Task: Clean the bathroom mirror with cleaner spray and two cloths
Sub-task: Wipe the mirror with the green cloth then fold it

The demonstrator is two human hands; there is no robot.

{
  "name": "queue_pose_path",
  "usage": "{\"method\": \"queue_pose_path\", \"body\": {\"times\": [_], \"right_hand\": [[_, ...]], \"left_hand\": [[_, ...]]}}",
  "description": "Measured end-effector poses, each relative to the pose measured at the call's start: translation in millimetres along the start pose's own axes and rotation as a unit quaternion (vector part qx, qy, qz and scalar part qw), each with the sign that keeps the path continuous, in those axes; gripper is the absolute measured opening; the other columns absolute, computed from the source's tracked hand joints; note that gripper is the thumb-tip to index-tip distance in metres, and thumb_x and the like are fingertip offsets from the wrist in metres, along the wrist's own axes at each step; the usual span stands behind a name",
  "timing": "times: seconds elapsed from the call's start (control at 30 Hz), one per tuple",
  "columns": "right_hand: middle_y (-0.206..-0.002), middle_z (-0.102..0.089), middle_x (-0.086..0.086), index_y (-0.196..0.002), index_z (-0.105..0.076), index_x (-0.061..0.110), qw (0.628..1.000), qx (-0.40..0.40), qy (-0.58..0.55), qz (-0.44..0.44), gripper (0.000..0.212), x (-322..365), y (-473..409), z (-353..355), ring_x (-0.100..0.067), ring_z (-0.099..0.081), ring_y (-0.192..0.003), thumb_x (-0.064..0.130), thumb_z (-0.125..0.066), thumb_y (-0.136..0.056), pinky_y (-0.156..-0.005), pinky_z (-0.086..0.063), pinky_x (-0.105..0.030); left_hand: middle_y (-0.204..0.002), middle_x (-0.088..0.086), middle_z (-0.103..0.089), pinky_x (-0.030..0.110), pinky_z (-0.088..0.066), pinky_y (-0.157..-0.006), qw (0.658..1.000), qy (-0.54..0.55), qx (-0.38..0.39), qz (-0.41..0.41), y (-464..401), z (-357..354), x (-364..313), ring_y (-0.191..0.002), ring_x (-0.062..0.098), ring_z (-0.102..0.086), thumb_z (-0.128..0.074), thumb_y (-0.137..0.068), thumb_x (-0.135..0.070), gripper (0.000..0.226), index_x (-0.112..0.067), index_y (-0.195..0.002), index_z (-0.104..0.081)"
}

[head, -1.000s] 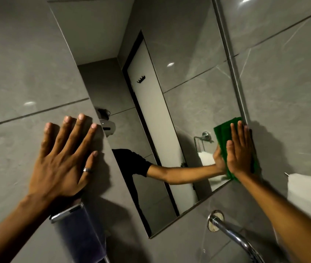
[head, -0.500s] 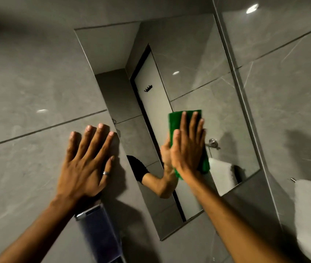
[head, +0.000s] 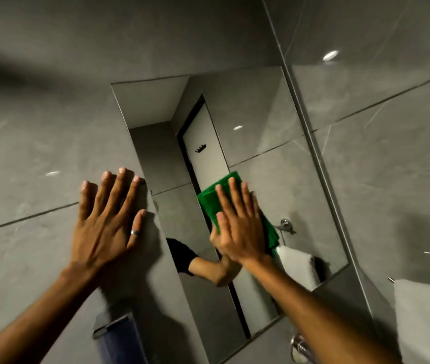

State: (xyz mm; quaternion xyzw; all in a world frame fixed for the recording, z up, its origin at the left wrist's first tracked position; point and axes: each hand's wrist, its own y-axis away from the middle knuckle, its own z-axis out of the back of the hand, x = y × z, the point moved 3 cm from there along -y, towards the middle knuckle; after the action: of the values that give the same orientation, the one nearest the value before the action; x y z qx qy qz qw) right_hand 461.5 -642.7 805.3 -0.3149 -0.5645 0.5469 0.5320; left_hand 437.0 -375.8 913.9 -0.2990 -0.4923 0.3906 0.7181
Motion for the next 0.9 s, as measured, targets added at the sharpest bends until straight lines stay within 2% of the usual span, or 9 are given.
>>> {"method": "queue_pose_path", "body": {"times": [0.1, 0.27, 0.43, 0.57, 0.77, 0.9], "right_hand": [[-0.169, -0.003, 0.001, -0.158, -0.008, 0.034, 0.999, -0.001, -0.002, -0.051, 0.059, -65.2, -35.6, 17.0, -0.023, -0.002, -0.156, 0.047, -0.012, -0.101, -0.126, -0.008, -0.049], [-0.168, -0.009, -0.005, -0.159, -0.016, 0.024, 0.989, -0.02, 0.006, -0.147, 0.064, -163.4, -81.0, 45.0, -0.026, -0.005, -0.156, 0.046, -0.009, -0.099, -0.126, -0.01, -0.049], [-0.169, -0.006, -0.004, -0.159, -0.01, 0.027, 0.97, -0.06, 0.015, -0.236, 0.06, -179.6, -101.1, 50.1, -0.027, -0.004, -0.156, 0.042, -0.012, -0.102, -0.127, -0.005, -0.046], [-0.169, -0.001, -0.006, -0.159, -0.006, 0.028, 0.97, -0.066, -0.01, -0.234, 0.061, -139.4, -128.1, 46.6, -0.027, 0.0, -0.156, 0.045, -0.009, -0.101, -0.126, -0.003, -0.049], [-0.169, -0.004, -0.005, -0.159, -0.008, 0.03, 0.986, -0.072, -0.026, -0.147, 0.059, -3.6, -165.5, 34.1, -0.028, -0.002, -0.156, 0.044, -0.015, -0.102, -0.126, -0.006, -0.05], [-0.169, -0.001, -0.004, -0.159, -0.007, 0.032, 0.994, -0.066, -0.039, -0.081, 0.059, 85.9, -171.1, 21.8, -0.029, 0.002, -0.156, 0.046, -0.016, -0.102, -0.125, -0.006, -0.054]], "left_hand": [[-0.171, 0.014, -0.016, 0.056, -0.002, -0.129, 1.0, -0.014, -0.021, 0.0, 1.1, -2.8, -1.1, -0.159, 0.034, -0.01, -0.02, -0.099, -0.054, 0.073, -0.016, -0.162, -0.023], [-0.172, 0.013, -0.014, 0.059, -0.008, -0.128, 0.999, -0.029, -0.037, 0.001, -1.3, -6.5, -1.9, -0.16, 0.033, -0.007, -0.023, -0.1, -0.054, 0.073, -0.016, -0.162, -0.021], [-0.172, 0.013, -0.012, 0.058, -0.007, -0.129, 0.998, -0.034, -0.054, 0.0, -3.2, -6.8, -3.2, -0.161, 0.032, -0.004, -0.024, -0.1, -0.054, 0.073, -0.016, -0.162, -0.021], [-0.173, 0.012, -0.009, 0.057, -0.005, -0.129, 0.998, -0.032, -0.047, 0.01, -3.1, -9.4, -4.2, -0.161, 0.03, 0.0, -0.019, -0.101, -0.056, 0.073, -0.018, -0.163, -0.016], [-0.173, 0.011, -0.006, 0.057, -0.007, -0.129, 0.999, -0.016, -0.025, 0.03, -4.0, -4.0, -1.4, -0.161, 0.028, -0.004, -0.016, -0.1, -0.059, 0.076, -0.017, -0.163, -0.015], [-0.172, 0.012, -0.01, 0.058, -0.007, -0.129, 0.997, 0.024, -0.049, 0.056, -8.9, 3.4, 4.8, -0.161, 0.029, -0.005, -0.022, -0.099, -0.055, 0.075, -0.015, -0.162, -0.018]]}}
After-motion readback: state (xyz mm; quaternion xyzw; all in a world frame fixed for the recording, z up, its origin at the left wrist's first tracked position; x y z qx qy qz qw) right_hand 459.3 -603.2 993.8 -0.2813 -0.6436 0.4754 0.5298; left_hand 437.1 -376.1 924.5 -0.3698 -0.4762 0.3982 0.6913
